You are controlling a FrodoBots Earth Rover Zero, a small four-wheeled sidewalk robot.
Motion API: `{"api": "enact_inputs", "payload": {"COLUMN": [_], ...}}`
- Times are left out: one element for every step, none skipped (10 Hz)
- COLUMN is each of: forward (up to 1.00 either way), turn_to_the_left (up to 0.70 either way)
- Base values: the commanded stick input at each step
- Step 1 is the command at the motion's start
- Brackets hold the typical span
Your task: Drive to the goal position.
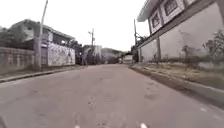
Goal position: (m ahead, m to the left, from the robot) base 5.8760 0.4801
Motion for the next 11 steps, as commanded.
{"api": "enact_inputs", "payload": {"forward": [1.0, 1.0, 1.0, 1.0, 1.0, 1.0, 1.0, 1.0, 1.0, 1.0, 1.0], "turn_to_the_left": [0.0, 0.0, 0.0, 0.0, 0.0, 0.0, 0.0, 0.0, 0.0, 0.0, 0.0]}}
